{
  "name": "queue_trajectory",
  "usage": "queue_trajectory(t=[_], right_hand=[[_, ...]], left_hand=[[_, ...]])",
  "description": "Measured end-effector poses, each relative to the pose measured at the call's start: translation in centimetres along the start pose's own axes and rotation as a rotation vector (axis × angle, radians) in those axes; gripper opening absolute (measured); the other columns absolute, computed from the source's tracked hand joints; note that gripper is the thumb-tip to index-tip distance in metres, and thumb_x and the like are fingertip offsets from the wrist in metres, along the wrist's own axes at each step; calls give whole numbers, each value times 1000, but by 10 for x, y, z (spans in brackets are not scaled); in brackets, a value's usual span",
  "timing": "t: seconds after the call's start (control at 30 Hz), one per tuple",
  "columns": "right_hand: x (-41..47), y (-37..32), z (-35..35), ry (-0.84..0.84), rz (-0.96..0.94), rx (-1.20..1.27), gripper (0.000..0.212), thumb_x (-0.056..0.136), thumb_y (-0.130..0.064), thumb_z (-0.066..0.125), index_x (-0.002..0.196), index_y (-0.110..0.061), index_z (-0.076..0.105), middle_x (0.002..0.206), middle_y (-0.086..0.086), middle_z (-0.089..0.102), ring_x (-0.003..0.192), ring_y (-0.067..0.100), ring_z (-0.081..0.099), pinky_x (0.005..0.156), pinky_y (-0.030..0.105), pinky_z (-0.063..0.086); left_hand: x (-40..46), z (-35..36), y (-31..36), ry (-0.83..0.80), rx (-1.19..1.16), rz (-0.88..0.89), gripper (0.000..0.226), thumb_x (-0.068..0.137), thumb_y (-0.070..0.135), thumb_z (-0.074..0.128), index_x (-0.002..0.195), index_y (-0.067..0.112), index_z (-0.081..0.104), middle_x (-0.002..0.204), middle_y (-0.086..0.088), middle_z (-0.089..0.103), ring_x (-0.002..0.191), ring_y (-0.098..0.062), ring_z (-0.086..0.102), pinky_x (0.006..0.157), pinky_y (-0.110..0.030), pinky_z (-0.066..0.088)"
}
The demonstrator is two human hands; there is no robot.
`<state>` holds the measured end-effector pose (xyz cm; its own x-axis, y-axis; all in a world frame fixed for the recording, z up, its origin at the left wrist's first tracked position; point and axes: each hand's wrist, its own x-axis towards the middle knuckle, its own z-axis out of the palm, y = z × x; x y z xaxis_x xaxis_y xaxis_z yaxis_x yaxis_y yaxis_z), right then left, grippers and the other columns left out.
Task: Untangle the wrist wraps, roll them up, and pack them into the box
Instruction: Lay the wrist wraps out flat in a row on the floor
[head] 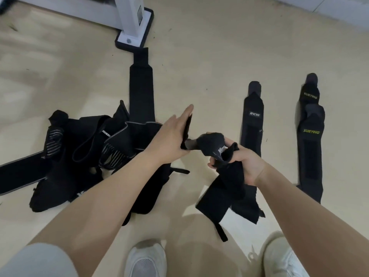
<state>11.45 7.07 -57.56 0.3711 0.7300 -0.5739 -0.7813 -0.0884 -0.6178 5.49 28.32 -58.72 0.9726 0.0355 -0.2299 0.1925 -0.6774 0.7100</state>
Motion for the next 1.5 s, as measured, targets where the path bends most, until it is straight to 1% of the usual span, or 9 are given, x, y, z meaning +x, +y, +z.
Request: queue_trajectory(t=[0.07,0.2,0.33,0.43,0.57,0.73,0.9,1.03,1.5], right_hand=[[-3,0,4,-53,-26,146,64,52,-1,60,116,-9,61,75,9,61,62,20,54,78,35,47],[-5,-3,10,-291,-121,474,41,72,-24,65,111,-11,66,59,4,51,53,16,42,66,29,39],[-8,-14,1,-30,-176,395,58,56,-18,73,113,-12,66,63,2,51,56,18,49,65,31,45],[-7,-10,2,154,-114,232,59,51,-7,71,109,-7,61,77,7,63,70,21,59,74,36,49],[-2,-5,10,208,-122,138,50,72,1,57,118,-18,56,97,6,68,80,21,65,85,43,48],[0,-17,10,232,-150,-8,46,90,-40,52,130,-17,53,125,5,63,116,21,58,97,35,44],[-7,-34,-6,413,-189,-74,19,97,-24,46,100,-20,64,103,-2,69,106,20,58,86,36,48],[-3,-42,-18,373,-219,-104,22,97,-22,49,117,-20,60,119,1,66,113,19,58,91,41,49],[61,-90,-75,583,-221,-136,25,100,-14,42,120,-17,57,114,7,66,106,23,63,94,43,52]], left_hand=[[2,2,4,-52,193,-17,92,80,15,67,150,22,8,99,-4,54,83,-24,56,72,-36,47],[-2,4,-38,57,536,-187,62,86,7,53,140,16,24,112,-10,59,91,-31,63,68,-39,50],[-25,-14,-86,-107,801,-728,67,93,15,46,146,3,7,138,-21,42,122,-38,48,95,-43,44],[-25,-14,-68,-35,841,-669,101,81,37,64,149,5,-4,151,-22,16,137,-39,22,112,-50,23],[-5,7,13,128,111,-236,60,95,37,48,145,10,29,154,-11,22,141,-26,21,113,-35,19],[8,25,92,64,-992,-363,28,100,40,36,98,29,62,103,7,67,104,-12,61,94,-27,48],[19,31,95,172,-826,-317,14,94,18,57,84,23,66,94,-5,69,89,-17,65,90,-39,52],[25,25,97,77,-972,-338,13,96,19,53,96,20,66,92,2,70,79,-3,67,65,-15,52],[85,34,91,-309,-581,-362,26,95,20,56,120,23,55,110,10,64,95,-1,61,73,-9,47]])
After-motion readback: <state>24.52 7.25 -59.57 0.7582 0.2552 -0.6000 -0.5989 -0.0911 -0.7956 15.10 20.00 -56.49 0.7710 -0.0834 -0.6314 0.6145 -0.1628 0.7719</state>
